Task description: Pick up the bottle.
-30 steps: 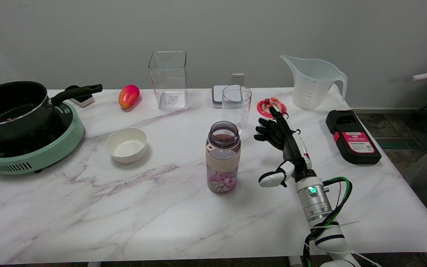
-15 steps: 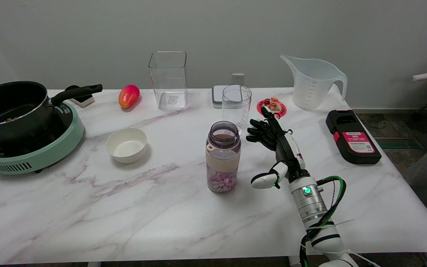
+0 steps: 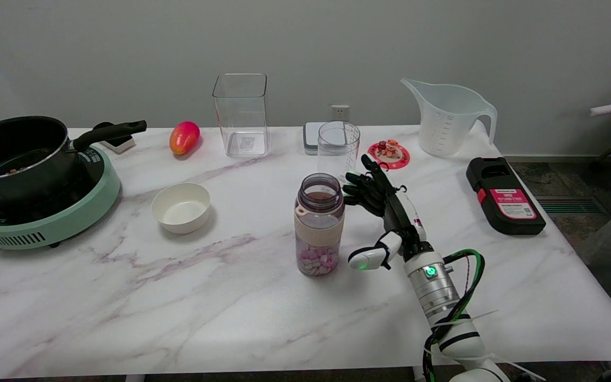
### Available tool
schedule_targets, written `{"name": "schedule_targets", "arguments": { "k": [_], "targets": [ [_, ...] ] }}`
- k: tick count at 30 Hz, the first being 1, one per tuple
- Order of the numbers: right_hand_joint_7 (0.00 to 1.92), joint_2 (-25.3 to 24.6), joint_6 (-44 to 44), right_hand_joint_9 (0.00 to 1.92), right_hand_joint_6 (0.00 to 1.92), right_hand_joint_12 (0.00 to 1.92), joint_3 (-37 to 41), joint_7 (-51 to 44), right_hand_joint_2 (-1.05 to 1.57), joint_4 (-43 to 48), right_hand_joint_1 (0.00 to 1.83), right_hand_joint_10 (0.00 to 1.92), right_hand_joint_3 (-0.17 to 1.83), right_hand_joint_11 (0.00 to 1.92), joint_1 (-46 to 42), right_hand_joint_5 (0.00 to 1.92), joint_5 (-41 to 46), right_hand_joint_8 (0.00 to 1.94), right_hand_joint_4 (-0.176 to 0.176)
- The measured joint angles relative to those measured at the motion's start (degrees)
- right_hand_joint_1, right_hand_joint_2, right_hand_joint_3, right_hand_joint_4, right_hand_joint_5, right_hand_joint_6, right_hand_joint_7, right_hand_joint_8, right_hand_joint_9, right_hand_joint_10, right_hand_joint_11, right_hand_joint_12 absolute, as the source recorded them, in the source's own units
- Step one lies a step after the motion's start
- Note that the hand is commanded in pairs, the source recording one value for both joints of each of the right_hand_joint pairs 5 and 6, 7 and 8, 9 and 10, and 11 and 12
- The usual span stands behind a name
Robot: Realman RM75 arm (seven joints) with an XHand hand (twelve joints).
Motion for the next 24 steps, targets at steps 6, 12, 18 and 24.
{"name": "schedule_targets", "arguments": {
  "k": [6,12,18,24],
  "targets": [
    [0.41,-0.3,-1.5,0.48,0.09,0.59,-0.1,0.1,-0.47,0.1,1.05,0.48,0.49,0.59,0.6,0.09,-0.4,0.41,0.000],
    [0.41,-0.6,-2.8,0.48,0.09,0.58,-0.1,0.2,-0.46,0.2,1.06,0.48,0.50,0.58,1.2,0.09,-0.7,0.41,0.000],
    [0.41,-1.0,-4.0,0.48,0.09,0.57,-0.1,0.4,-0.44,0.2,1.07,0.48,0.49,0.57,1.7,0.09,-0.9,0.41,0.000],
    [0.42,-1.4,-5.0,0.48,0.09,0.56,-0.1,0.7,-0.44,0.1,1.08,0.48,0.54,0.56,2.1,0.09,-1.0,0.42,0.000]
  ]
}}
